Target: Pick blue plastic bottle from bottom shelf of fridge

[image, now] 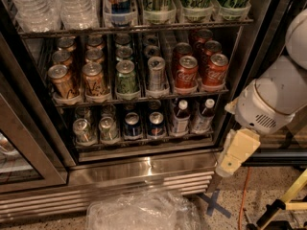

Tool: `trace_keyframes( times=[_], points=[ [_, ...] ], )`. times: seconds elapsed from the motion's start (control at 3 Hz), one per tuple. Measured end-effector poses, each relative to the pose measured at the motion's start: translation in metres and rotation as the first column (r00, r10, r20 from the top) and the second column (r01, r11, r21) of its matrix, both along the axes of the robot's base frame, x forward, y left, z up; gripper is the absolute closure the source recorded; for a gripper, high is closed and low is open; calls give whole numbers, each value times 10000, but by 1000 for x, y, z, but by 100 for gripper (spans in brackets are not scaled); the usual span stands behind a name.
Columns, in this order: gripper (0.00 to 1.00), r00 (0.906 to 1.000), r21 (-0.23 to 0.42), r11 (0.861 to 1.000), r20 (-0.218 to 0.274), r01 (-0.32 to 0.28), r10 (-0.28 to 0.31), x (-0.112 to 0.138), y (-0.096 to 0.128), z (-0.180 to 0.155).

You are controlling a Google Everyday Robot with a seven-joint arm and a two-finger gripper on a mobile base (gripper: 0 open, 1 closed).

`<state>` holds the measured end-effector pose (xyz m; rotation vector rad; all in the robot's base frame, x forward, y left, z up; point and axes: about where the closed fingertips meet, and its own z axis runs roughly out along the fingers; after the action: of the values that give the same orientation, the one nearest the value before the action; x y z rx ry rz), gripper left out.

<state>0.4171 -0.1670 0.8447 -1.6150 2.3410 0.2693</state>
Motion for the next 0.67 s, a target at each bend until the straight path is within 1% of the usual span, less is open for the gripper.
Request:
trace_keyframes(
  times=[0.33,0.67],
  points=[
    [0,10000,1,10000,-26,-10,10,0,0,-1],
    [0,9998,-155,9998,86,-159,161,0,13,-8]
  ],
)
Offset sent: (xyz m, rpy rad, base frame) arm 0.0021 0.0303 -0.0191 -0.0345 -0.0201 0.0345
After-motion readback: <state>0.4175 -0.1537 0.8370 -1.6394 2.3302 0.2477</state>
